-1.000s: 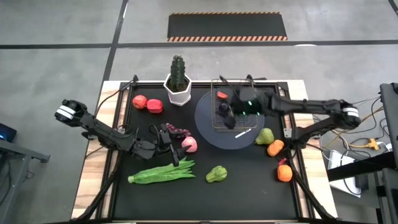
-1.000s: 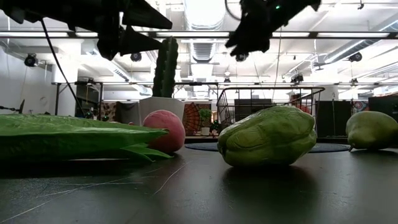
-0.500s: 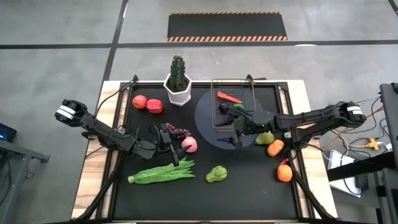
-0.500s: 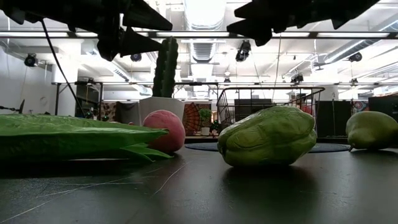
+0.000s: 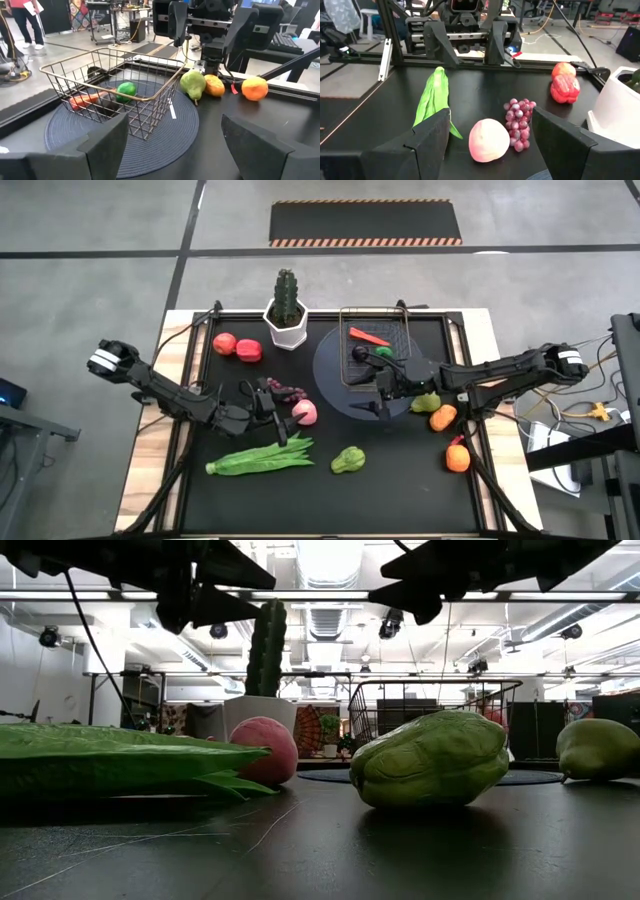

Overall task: Build produce basket
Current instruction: Put the purple grapes into the gold wire basket

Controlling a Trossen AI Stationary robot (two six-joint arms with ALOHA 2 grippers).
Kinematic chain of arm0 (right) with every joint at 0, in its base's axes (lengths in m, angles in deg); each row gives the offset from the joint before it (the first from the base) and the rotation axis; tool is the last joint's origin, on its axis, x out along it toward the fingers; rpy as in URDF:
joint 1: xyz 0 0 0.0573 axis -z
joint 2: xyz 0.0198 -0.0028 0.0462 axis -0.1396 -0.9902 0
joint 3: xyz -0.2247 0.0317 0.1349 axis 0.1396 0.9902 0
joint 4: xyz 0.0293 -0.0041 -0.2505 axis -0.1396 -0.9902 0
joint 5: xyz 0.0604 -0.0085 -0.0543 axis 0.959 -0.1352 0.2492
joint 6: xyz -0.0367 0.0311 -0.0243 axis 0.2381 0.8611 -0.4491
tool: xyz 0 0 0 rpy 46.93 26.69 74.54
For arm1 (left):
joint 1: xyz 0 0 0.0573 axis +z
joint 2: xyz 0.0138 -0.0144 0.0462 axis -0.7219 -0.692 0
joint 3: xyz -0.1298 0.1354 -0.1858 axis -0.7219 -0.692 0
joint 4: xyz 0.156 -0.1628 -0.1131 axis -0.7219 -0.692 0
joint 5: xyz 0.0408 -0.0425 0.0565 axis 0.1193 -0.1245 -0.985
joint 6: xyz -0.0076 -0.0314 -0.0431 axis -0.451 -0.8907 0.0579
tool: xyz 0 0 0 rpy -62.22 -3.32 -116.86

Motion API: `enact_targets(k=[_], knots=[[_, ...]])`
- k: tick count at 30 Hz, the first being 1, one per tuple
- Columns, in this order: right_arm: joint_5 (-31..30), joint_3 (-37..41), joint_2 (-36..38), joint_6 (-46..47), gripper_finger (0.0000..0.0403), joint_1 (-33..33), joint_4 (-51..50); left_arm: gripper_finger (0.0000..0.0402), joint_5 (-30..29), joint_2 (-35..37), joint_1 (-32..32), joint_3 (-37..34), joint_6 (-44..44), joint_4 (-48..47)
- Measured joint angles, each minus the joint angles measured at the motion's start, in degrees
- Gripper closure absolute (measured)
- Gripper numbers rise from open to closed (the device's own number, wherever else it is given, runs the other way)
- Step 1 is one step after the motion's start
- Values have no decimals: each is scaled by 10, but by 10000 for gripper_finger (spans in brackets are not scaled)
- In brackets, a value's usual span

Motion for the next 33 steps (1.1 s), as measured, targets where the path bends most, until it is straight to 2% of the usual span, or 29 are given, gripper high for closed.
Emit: enact_targets(k=[7, 12, 16, 21, 24, 29, 33], knots=[[0, 3, 0, 12, 138, 0, -1, 100, 0, 3, 0, -1, 31, -7], [0, 4, 0, 15, 138, 0, -1, 100, 0, 7, 4, -1, 27, -70], [0, 4, 0, 15, 138, 0, -1, 100, 0, 17, 12, -1, 27, -179], [0, 4, 0, 18, 138, 0, -1, 100, 3, 28, 54, -1, 11, -380], [0, 4, 0, 20, 138, 0, -1, 100, 42, 33, 98, -2, 12, -447], [0, 4, 0, 26, 138, 0, -2, 100, 144, 35, 158, -3, 55, -458], [0, 4, 0, 25, 138, 0, -4, 100, 163, 35, 189, -5, 85, -459]])
